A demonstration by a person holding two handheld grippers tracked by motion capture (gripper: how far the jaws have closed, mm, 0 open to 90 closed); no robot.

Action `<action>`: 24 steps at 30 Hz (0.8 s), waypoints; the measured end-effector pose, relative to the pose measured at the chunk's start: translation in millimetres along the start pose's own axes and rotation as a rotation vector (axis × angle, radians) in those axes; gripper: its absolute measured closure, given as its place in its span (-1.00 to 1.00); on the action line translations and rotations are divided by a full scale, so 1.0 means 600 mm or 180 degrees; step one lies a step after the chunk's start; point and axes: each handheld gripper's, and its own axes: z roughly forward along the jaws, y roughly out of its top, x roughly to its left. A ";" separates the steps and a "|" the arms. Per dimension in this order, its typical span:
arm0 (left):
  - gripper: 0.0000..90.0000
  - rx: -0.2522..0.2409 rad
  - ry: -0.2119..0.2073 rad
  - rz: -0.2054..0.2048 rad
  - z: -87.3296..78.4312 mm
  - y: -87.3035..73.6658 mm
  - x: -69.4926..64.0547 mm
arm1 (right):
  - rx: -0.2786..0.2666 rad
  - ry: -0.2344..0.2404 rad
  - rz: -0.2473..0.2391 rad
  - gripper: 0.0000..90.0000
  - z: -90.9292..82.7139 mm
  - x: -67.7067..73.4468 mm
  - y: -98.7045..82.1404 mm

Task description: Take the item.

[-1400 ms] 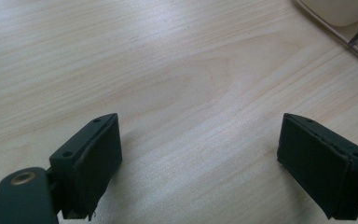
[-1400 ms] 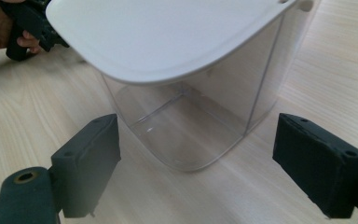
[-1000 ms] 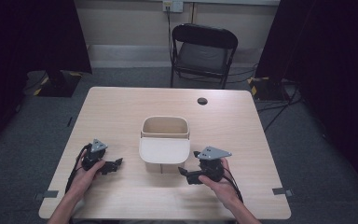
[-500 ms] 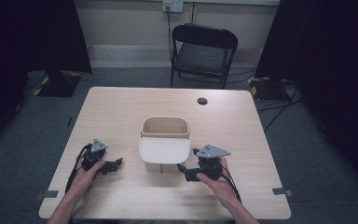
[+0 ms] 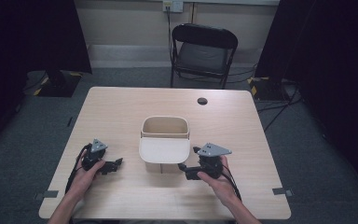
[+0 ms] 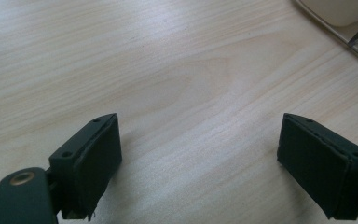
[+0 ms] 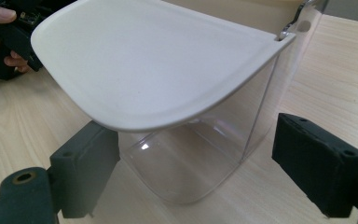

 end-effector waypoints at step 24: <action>-0.71 0.0000 0.0000 0.0000 0.000 0.000 0.000 | -0.0036 0.0008 -0.0043 -0.68 -0.004 0.004 0.011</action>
